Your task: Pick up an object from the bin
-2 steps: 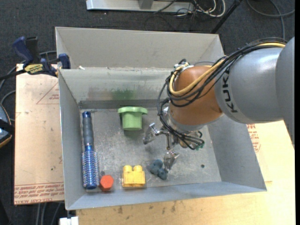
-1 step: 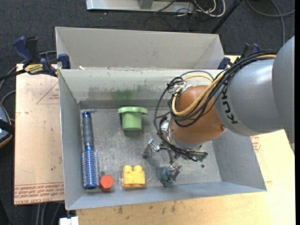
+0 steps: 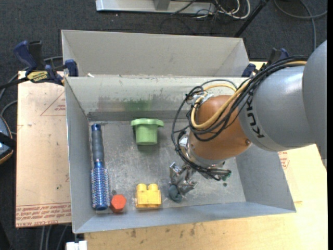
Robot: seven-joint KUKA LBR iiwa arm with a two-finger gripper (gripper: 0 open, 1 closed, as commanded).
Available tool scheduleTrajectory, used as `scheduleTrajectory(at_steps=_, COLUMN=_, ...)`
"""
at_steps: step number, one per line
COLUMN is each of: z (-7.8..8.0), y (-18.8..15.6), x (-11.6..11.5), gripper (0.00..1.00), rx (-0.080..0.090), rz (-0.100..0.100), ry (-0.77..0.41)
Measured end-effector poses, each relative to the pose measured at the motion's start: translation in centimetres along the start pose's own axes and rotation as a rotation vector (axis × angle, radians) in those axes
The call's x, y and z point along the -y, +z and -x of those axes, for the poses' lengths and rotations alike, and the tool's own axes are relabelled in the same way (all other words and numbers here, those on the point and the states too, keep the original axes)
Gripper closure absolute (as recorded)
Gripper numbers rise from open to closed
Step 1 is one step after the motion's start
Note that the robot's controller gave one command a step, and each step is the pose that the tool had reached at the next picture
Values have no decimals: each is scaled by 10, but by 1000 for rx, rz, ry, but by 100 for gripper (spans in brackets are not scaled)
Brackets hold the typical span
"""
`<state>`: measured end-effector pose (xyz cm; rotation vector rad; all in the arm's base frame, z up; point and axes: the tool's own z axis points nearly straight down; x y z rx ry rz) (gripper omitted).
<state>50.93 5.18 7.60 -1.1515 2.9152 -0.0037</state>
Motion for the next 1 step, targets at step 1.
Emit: scheduleTrajectory(at_steps=1, z=8, y=-190, x=-9, gripper=100, rx=4, rz=-1, ry=-205)
